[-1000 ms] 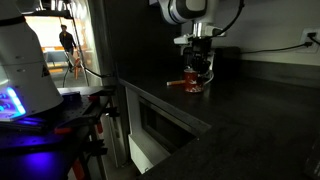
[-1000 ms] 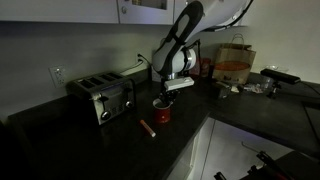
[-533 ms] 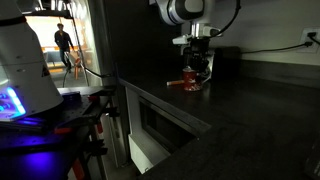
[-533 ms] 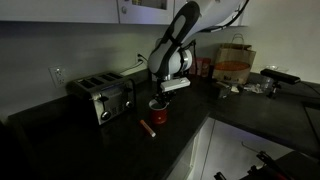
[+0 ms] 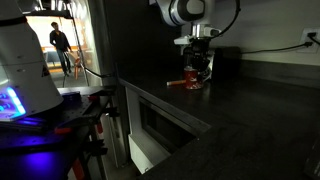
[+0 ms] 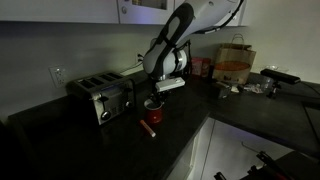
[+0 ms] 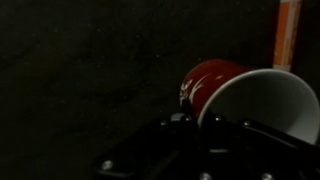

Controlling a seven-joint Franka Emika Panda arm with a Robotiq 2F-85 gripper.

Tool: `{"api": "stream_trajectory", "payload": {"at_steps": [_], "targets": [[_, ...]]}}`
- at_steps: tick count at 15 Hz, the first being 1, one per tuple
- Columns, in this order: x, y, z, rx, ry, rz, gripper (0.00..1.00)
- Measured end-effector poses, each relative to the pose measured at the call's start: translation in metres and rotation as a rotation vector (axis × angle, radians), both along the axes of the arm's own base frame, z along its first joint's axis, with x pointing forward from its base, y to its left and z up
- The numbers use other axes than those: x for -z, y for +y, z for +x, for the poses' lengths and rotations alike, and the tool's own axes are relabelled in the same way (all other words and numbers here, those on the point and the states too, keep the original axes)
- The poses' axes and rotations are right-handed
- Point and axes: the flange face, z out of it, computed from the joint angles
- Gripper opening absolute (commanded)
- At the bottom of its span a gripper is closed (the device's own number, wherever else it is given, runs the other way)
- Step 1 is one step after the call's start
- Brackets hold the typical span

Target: Move the mug nearer to the sharpie

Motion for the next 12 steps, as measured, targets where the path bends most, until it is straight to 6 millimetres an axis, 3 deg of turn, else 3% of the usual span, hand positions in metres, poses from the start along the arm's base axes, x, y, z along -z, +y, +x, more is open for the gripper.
{"api": "stream_trajectory", "payload": {"at_steps": [2,3,4,9,12], "targets": [[0.0,0.002,0.003,-0.001,0.002,-0.001,0.06],[0.001,0.003,0.005,-0.001,0.002,-0.001,0.35],[0.001,0.003,0.007,-0.001,0.002,-0.001,0.36],[0.012,0.004,0.013,0.02,0.009,0.001,0.73],[0.009,0.002,0.015,0.028,0.004,0.005,0.95]]}}
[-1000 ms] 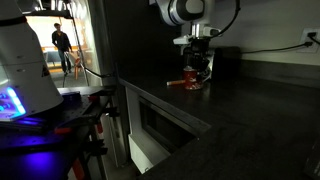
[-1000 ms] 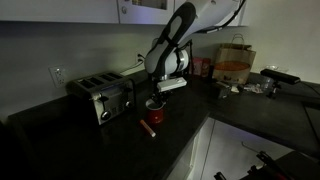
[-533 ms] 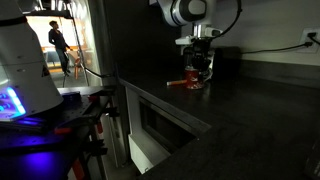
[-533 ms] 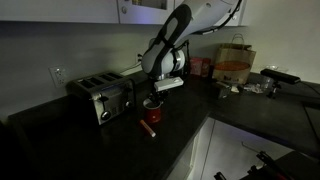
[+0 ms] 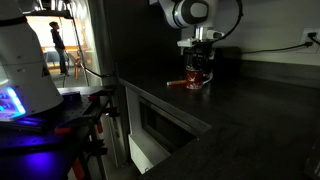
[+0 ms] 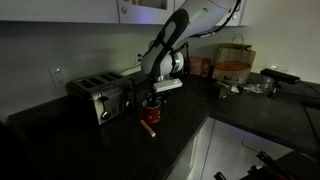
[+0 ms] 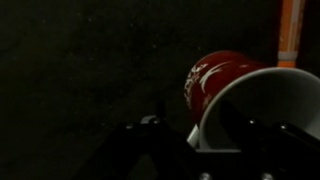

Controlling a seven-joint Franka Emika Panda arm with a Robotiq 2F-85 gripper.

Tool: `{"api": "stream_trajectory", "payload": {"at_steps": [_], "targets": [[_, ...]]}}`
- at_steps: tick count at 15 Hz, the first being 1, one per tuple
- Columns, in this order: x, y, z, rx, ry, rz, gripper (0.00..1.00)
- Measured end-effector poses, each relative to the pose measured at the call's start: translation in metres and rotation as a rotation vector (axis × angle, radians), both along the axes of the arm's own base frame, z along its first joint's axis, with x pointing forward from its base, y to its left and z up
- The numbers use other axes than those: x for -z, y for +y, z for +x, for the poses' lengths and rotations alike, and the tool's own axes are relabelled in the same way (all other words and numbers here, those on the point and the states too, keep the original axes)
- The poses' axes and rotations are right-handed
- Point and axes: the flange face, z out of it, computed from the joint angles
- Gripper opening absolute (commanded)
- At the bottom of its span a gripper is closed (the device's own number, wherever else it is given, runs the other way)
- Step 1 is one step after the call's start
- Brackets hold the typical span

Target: Move the mug nearer to the sharpie

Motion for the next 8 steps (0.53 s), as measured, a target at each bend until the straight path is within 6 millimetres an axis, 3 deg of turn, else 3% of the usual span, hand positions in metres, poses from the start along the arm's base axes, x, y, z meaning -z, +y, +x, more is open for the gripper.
{"api": "stream_trajectory", "payload": {"at_steps": [1,4,8], "targets": [[-0.004,-0.001,0.001,0.003,-0.006,0.002,0.99],[-0.029,-0.003,0.005,0.01,-0.033,0.02,1.0],[-0.07,-0.005,-0.007,-0.017,0.066,0.028,1.0]]}}
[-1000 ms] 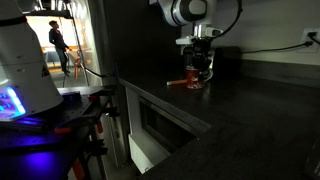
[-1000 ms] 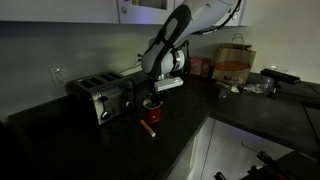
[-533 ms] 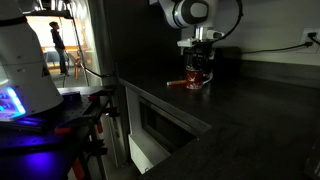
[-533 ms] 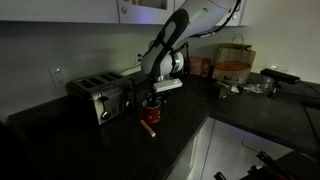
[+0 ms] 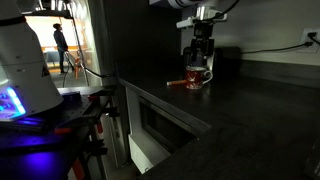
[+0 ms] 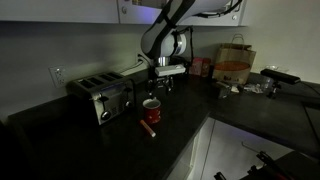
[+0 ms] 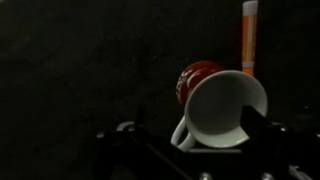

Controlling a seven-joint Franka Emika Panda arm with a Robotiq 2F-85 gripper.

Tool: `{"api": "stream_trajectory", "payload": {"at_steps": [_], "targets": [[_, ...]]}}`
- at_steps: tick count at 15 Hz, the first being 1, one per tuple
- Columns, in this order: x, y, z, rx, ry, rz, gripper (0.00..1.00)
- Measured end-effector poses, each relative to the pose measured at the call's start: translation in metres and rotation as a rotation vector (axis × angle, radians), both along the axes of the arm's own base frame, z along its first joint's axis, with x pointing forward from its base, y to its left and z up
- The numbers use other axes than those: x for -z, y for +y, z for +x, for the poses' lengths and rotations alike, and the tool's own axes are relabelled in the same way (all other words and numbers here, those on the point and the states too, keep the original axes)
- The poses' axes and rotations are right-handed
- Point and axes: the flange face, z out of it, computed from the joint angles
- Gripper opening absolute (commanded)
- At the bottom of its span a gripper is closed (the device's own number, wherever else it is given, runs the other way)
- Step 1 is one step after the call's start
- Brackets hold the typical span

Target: Move the mug nearer to the sharpie

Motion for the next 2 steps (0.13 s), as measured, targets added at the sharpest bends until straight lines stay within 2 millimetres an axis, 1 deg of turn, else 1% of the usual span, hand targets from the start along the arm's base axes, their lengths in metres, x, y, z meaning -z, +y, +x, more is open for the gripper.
{"api": "stream_trajectory", "payload": {"at_steps": [2], "targets": [[-0.021,-0.001,-0.008,-0.025,0.041,0.015,1.0]]}}
